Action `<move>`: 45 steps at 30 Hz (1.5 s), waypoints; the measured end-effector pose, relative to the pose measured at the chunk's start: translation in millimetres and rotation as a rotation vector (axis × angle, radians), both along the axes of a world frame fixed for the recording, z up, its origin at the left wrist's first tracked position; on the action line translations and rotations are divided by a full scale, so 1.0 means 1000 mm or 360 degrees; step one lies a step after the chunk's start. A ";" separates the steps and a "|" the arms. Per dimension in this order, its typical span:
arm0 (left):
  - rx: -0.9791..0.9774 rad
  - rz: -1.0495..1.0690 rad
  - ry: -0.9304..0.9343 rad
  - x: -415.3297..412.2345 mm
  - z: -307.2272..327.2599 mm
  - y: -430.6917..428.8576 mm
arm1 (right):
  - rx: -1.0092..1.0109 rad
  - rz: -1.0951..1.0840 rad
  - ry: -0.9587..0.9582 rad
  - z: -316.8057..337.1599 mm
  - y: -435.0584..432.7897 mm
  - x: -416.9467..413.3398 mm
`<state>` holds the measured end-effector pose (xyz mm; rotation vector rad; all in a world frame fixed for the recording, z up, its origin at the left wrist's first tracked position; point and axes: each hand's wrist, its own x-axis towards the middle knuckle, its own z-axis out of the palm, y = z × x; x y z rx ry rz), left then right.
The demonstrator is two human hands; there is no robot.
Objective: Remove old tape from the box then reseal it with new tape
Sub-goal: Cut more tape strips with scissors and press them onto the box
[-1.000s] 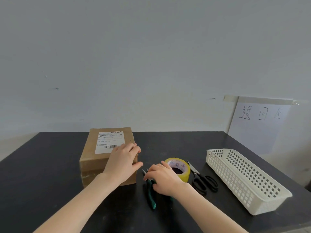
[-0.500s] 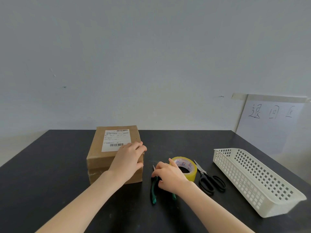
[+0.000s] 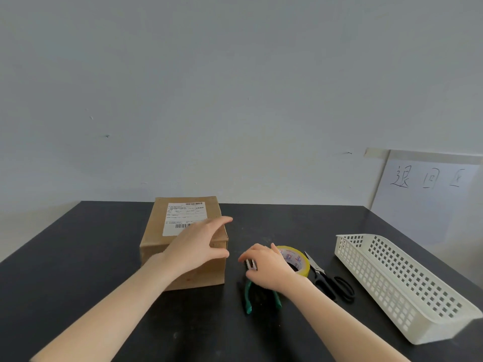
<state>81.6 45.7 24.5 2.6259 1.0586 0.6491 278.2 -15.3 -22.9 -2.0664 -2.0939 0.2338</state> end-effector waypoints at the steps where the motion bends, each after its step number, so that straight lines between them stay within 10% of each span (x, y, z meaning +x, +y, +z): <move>1: -0.0082 -0.0003 -0.0056 -0.005 0.002 0.003 | 0.0062 -0.0042 0.0143 0.004 0.003 -0.002; 15: -0.0123 0.0653 -0.0236 -0.084 0.005 0.052 | 0.0116 -0.0267 0.1302 0.043 0.048 -0.058; 45: -0.0561 0.0625 -0.0336 -0.057 -0.014 0.053 | -0.0013 -0.0422 0.1245 0.051 0.029 -0.044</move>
